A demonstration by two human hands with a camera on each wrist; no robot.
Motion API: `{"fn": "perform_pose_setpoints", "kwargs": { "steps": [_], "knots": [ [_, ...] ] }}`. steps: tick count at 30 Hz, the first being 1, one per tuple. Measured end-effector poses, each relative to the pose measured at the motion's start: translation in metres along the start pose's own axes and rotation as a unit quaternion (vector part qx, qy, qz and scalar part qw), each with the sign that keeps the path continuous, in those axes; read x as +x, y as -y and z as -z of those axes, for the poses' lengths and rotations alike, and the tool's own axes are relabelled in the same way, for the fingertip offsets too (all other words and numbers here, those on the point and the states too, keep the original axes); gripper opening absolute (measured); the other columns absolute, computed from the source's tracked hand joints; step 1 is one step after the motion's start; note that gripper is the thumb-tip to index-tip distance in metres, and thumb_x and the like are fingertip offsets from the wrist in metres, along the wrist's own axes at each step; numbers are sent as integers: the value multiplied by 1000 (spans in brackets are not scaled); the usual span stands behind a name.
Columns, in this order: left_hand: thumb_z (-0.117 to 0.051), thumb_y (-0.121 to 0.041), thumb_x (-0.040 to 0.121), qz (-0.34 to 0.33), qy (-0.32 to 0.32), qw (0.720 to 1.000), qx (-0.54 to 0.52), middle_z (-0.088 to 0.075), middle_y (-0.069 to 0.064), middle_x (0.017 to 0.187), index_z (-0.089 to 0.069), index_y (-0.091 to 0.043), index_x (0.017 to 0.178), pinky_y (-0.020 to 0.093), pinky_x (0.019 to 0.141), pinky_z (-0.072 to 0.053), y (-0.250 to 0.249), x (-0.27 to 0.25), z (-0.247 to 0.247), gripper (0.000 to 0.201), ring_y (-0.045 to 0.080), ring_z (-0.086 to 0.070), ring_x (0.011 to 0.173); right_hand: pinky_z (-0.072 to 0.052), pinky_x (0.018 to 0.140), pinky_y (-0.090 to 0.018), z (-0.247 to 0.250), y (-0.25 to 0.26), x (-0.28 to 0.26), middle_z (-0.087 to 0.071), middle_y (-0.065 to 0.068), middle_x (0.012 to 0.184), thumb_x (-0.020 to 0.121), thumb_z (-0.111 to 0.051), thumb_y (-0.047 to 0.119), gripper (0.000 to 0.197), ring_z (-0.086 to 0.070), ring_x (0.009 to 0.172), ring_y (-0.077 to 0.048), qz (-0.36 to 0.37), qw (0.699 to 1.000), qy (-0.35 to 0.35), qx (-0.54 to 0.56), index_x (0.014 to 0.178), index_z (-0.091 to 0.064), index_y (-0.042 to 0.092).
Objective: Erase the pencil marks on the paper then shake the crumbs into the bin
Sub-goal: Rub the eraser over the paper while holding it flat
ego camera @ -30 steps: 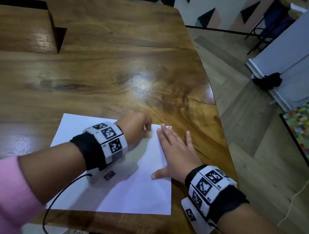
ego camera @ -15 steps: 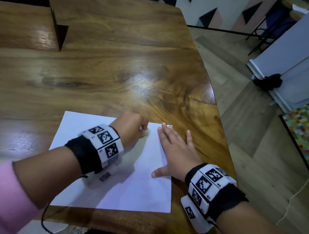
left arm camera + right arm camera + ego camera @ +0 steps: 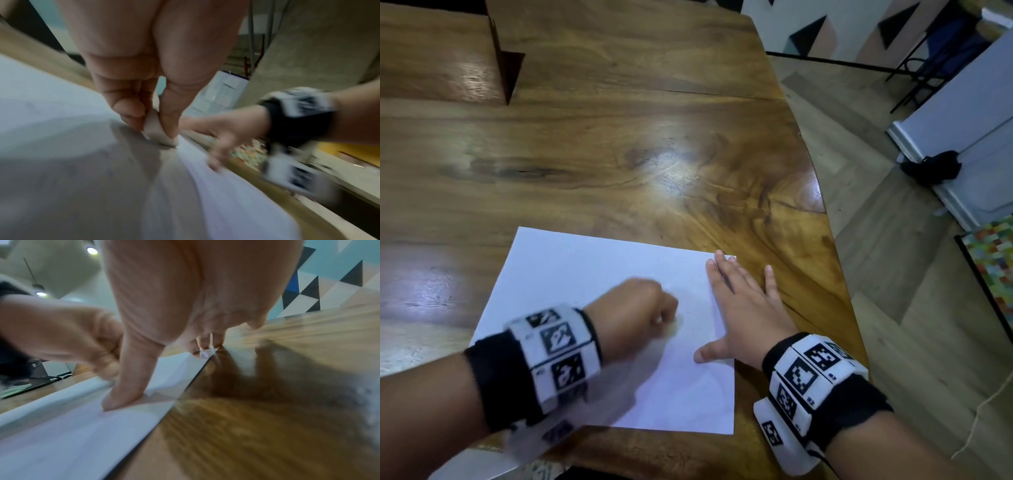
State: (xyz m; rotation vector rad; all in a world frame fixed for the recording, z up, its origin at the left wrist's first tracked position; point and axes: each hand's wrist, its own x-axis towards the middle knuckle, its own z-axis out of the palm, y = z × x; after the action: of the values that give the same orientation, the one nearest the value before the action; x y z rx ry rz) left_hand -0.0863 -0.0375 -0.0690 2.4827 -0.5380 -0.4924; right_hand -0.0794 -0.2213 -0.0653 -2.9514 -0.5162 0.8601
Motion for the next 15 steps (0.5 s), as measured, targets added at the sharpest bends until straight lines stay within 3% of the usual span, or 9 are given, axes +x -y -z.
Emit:
{"fn": "perform_pose_setpoints", "kwargs": {
  "steps": [3, 8, 9, 15],
  "knots": [
    [-61, -17, 78, -23, 61, 998, 19, -54, -3, 78, -67, -21, 79, 22, 69, -39, 0, -8, -2, 7, 15, -53, 77, 18, 113, -51, 0, 1, 0, 32, 6, 153, 64, -66, 70, 130, 24, 142, -11, 0, 1000, 1, -3, 148, 20, 21],
    [-66, -20, 77, 85, -86, 992, 27, -50, 1, 76, -67, -11, 83, 22, 67, -32, 15, 38, 24, 11, 20, -47, 74, 18, 112, -51, 0, 1, 0, 31, 7, 153, 64, -67, 70, 130, 25, 142, -10, -3, 1000, 1, -2, 148, 19, 21],
    [-66, -19, 77, 87, -90, 992, 27, -50, 1, 76, -66, -11, 82, 22, 67, -31, 14, 38, 22, 9, 20, -46, 73, 18, 112, -51, 0, 2, -1, 31, 7, 153, 63, -67, 70, 130, 24, 142, -10, -3, 1000, 1, -2, 148, 18, 21],
    [-56, -14, 80, -25, 60, 998, 13, -49, -1, 80, -65, -19, 80, 22, 64, -31, -13, -15, -6, 11, 15, -46, 74, 17, 113, -51, 0, 1, 0, 31, 6, 153, 64, -66, 70, 129, 25, 142, -11, 0, 1000, 1, -2, 148, 19, 20]
  ]
}}
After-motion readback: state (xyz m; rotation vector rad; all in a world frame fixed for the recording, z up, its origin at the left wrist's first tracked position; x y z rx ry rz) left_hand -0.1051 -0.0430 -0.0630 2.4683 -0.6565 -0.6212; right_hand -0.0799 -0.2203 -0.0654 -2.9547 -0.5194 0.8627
